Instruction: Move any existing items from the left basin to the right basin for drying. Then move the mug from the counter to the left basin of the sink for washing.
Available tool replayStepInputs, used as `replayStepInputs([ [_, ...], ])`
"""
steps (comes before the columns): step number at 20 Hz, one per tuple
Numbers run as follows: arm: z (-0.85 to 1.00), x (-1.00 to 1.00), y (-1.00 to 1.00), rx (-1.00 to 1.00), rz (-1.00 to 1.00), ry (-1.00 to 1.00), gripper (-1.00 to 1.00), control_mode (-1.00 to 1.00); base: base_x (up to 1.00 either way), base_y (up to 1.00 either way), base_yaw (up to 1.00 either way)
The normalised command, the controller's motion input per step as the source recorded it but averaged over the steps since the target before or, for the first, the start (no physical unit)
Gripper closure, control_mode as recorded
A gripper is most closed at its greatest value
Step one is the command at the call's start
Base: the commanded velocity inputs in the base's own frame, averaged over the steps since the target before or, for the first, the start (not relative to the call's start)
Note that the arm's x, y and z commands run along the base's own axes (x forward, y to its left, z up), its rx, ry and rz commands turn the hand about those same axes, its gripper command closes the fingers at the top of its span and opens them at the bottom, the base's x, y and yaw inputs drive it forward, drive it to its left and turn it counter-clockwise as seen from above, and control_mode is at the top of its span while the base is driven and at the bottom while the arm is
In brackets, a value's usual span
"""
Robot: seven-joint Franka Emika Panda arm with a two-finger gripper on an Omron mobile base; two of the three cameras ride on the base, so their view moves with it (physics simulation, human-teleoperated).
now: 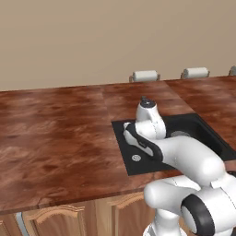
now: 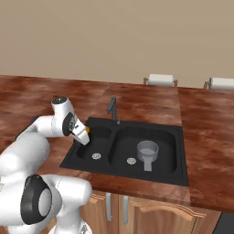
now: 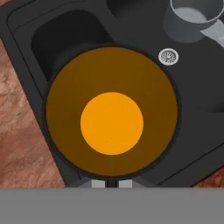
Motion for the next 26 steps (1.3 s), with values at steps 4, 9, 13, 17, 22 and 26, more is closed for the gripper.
replayStepInputs([
  [4, 0.0, 0.0, -0.19, 0.0, 0.19, 0.06, 1.0, -1.0, 0.0, 0.0, 0.0],
  [9, 0.0, 0.11, -0.18, 0.0, 0.2, 0.04, 1.0, -1.0, 0.0, 0.0, 0.0],
  [13, -0.02, 0.21, -0.1, 0.0, 0.2, 0.06, 1.0, -1.0, 0.0, 0.0, 0.0],
  [17, -0.14, 0.22, 0.0, 0.0, 0.17, 0.05, 1.0, -1.0, 0.0, 0.0, 0.0],
  [22, -0.16, 0.16, 0.0, 0.0, 0.13, 0.01, 1.0, -1.0, 0.0, 0.0, 0.0],
  [26, -0.19, 0.03, 0.0, -0.03, 0.03, 0.0, 1.0, -1.0, 0.0, 0.0, 0.0],
])
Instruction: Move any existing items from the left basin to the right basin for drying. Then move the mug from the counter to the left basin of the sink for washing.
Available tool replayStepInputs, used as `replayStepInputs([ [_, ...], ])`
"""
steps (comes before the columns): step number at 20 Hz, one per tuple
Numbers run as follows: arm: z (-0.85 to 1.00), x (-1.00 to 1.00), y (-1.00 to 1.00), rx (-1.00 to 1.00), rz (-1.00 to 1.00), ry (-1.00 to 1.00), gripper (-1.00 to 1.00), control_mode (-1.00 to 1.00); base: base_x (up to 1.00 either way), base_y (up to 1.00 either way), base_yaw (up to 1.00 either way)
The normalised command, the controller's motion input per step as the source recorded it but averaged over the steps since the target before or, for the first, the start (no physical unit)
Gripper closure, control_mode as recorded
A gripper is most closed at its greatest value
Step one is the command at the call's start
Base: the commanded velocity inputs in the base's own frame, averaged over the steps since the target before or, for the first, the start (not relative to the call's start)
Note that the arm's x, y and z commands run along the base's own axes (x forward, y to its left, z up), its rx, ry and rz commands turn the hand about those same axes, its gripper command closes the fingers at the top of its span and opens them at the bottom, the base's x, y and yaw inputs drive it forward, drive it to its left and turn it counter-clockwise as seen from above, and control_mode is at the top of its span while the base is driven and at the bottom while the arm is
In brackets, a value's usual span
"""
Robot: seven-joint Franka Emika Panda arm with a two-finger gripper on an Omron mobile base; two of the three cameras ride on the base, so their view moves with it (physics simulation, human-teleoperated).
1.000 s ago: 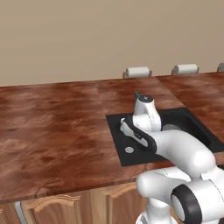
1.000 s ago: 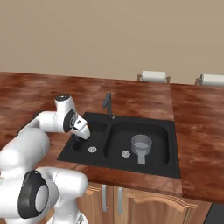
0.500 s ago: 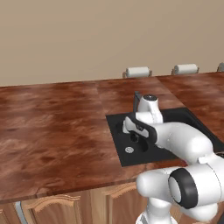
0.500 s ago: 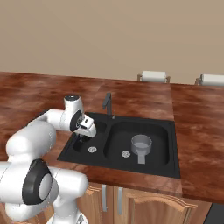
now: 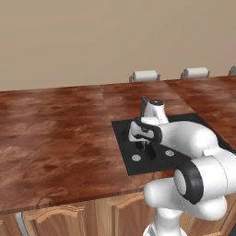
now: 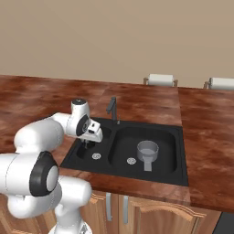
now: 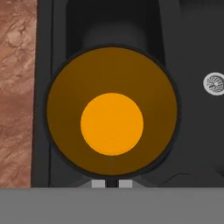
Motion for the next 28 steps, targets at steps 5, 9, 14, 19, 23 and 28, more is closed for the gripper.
replayStepInputs([
  [5, -0.27, 0.0, 0.0, -0.03, 0.0, 0.0, 1.0, -1.0, 0.0, 0.0, 0.0],
  [9, -0.17, 0.0, 0.0, -0.04, 0.0, 0.0, 1.0, -1.0, 0.0, 0.0, 0.0],
  [14, -0.24, 0.01, 0.0, -0.01, 0.0, 0.0, 1.0, -1.0, 0.0, 0.0, 0.0],
  [19, -0.22, 0.03, -0.03, 0.0, 0.0, 0.0, 1.0, -1.0, 0.0, 0.0, 0.0],
  [23, -0.16, 0.11, -0.08, 0.0, 0.02, 0.0, 1.0, -1.0, 0.0, 0.0, 0.0],
  [28, -0.11, 0.18, -0.03, 0.0, 0.01, 0.0, 1.0, -1.0, 0.0, 0.0, 0.0],
])
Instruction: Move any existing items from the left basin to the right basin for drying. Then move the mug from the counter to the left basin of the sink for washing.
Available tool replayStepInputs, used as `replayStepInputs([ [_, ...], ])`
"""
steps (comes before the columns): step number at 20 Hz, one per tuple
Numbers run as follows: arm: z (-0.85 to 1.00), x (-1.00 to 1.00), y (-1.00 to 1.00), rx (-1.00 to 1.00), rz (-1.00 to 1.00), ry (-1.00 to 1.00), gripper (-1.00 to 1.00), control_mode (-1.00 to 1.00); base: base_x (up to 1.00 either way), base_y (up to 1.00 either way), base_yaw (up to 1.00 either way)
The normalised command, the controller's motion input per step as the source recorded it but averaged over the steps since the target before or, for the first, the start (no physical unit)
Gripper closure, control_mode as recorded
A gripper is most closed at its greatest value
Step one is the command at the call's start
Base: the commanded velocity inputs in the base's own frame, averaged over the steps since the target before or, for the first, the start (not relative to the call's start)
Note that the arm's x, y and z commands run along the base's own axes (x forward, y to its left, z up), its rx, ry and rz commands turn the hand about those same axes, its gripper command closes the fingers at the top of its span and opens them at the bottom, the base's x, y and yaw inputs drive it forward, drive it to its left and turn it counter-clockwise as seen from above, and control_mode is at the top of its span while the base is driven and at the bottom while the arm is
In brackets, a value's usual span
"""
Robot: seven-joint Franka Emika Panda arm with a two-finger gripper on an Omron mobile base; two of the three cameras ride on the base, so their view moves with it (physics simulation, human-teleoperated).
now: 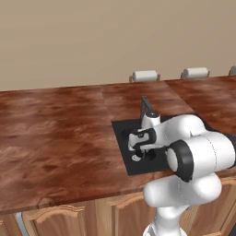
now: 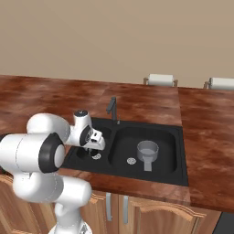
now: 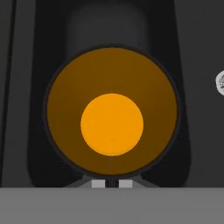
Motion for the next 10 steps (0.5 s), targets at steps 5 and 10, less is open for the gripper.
replayStepInputs([
  [5, -0.17, 0.26, -0.02, 0.0, 0.01, 0.0, 1.0, -1.0, 0.0, 0.0, 0.0],
  [10, -0.13, 0.23, -0.03, 0.0, 0.01, 0.0, 1.0, -1.0, 0.0, 0.0, 0.0],
])
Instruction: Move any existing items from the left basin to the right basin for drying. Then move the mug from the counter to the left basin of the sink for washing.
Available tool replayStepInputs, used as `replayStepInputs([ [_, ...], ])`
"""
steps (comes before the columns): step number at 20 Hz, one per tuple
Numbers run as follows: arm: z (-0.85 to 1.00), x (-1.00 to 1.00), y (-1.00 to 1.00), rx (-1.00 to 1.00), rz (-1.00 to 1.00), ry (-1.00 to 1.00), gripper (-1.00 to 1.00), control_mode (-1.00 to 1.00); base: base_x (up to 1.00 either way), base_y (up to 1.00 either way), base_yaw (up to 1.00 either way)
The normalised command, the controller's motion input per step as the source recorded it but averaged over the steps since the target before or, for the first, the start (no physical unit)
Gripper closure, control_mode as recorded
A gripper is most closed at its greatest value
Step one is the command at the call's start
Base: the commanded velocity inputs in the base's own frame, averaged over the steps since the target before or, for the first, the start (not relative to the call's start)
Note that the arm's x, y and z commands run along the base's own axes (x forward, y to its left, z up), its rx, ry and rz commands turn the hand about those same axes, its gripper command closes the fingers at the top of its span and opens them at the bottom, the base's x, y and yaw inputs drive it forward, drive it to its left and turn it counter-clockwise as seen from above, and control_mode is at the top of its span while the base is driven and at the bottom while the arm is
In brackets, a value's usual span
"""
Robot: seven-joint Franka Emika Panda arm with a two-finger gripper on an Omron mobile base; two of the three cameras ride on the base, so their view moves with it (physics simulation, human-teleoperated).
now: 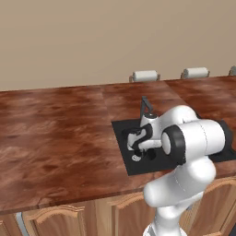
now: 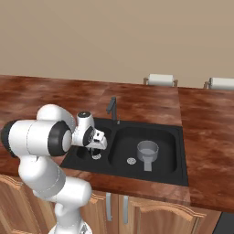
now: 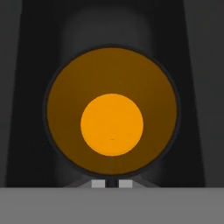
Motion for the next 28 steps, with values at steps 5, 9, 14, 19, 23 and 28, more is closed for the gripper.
replayStepInputs([
  [5, -0.14, 0.23, 0.0, 0.0, 0.01, 0.0, 1.0, -1.0, 0.0, 0.0, 0.0],
  [9, -0.15, 0.16, 0.0, 0.0, 0.02, 0.0, 1.0, -1.0, 0.0, 0.0, 0.0],
  [14, -0.18, 0.15, 0.0, 0.0, 0.02, 0.0, 1.0, -1.0, 0.0, 0.0, 0.0],
  [19, -0.24, 0.11, 0.0, 0.0, 0.02, 0.0, 1.0, -1.0, 0.0, 0.0, 0.0],
  [23, -0.12, 0.2, -0.01, 0.0, 0.03, 0.0, 1.0, -1.0, 0.0, 0.0, 0.0],
  [28, -0.11, 0.19, -0.01, 0.0, 0.02, 0.0, 1.0, -1.0, 0.0, 0.0, 0.0],
])
